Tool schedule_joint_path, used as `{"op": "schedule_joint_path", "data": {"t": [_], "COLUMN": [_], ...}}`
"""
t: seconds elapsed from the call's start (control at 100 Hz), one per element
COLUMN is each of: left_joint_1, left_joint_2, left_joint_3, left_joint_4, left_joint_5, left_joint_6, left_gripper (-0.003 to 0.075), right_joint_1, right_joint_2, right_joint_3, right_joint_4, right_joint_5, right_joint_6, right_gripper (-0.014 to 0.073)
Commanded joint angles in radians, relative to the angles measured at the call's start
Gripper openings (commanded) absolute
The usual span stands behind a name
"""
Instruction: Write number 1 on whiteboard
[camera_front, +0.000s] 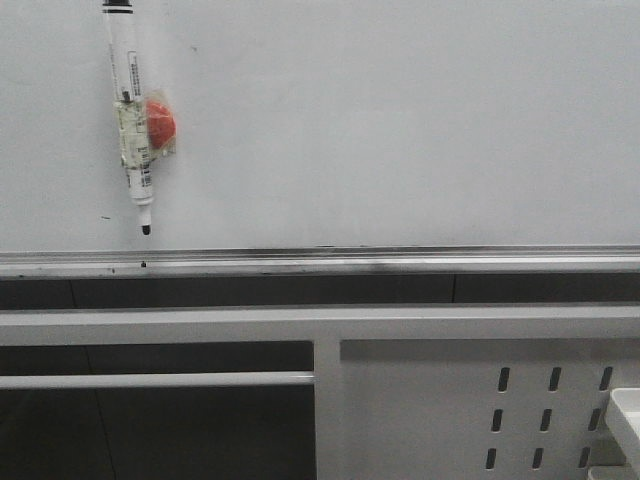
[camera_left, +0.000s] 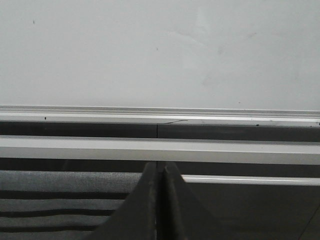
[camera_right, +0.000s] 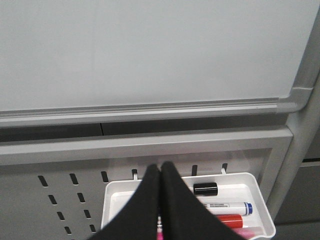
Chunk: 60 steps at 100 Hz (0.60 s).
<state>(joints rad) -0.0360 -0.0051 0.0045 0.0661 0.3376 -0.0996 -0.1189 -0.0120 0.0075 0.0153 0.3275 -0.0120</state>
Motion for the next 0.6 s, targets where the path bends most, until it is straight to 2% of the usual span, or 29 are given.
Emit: {"op": "schedule_joint_path", "data": {"t": [0.0, 0.26, 0.47, 0.59], "left_joint_1": [0.001, 0.001, 0.001, 0.001], "left_joint_2": [-0.023, -0.023, -0.023, -0.023], "left_joint_3": [0.034, 0.034, 0.034, 0.034], "left_joint_4": [-0.01, -0.013, -0.073, -0.073], "left_joint_5": [-0.052, -0.071, -0.31, -0.391], "left_joint_6": [-0.006, -0.006, -0.006, -0.006], "left_gripper": [-0.002, -0.002, -0.002, -0.002], "right_joint_1": [-0.004, -0.004, -0.004, -0.004], "right_joint_2": [-0.018, -0.018, -0.018, -0.018], "right_joint_3": [0.013, 0.013, 0.013, 0.013], "right_joint_4": [-0.015, -0.015, -0.015, -0.015], "right_joint_5": [-0.022, -0.022, -0.031, -0.197], "right_joint_6": [-0.001, -0.001, -0.001, -0.001], "right_gripper": [-0.005, -0.005, -0.005, -0.005]}}
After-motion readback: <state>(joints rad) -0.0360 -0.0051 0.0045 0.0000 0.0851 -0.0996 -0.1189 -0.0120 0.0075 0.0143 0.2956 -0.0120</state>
